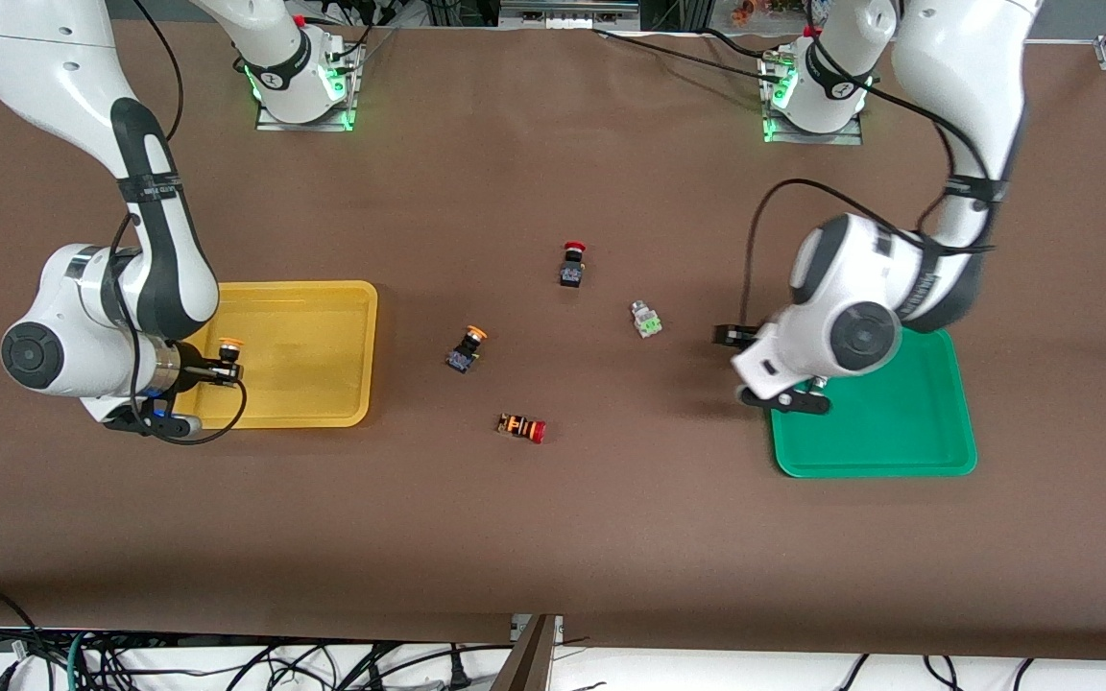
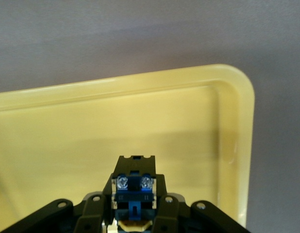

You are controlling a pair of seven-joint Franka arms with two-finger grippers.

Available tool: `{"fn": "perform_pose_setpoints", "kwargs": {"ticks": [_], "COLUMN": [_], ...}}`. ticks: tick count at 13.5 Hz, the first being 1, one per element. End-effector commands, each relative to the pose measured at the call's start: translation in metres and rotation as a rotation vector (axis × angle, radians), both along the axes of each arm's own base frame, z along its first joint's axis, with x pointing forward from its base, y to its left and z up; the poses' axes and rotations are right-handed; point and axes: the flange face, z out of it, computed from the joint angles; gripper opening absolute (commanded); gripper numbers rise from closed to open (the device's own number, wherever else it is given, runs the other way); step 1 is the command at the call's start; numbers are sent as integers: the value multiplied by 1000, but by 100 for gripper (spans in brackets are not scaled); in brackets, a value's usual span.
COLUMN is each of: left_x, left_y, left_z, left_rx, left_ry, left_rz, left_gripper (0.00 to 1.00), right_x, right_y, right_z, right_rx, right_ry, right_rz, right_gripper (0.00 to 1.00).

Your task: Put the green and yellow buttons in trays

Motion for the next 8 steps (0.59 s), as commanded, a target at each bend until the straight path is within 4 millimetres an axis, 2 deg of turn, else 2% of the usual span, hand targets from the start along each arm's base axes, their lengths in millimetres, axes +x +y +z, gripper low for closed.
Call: {"fn": "perform_pose_setpoints", "kwargs": {"ticks": [1, 2, 3, 4, 6, 7, 8], "left_x": [-24, -34, -47, -56, -70, -77, -80], "left_y": [-55, -73, -90, -99, -102, -102, -101], "left_z": [-23, -35, -52, -63, -86, -98, -106], "left_rx": [45, 67, 96, 103, 77, 69, 65], "left_ry": [-5, -4, 4, -6, -52, -68, -75], "left_rz": [172, 216, 266, 297, 306, 307, 307], "left_gripper": [100, 100, 100, 100, 100, 100, 100], "right_x": [-3, -2, 0, 1, 6, 7, 8], "right_y": [-6, -6, -3, 2, 19, 37, 63], "right_z": [-2, 2, 6, 9, 16, 20, 24], "right_rx": [12, 11, 12, 14, 18, 8, -6], "right_ry": [-8, -11, -16, -22, -38, -39, -46], "right_rz": [8, -2, 0, 7, 26, -15, -54], "right_gripper": [60, 98, 99, 99, 99, 99, 99]}}
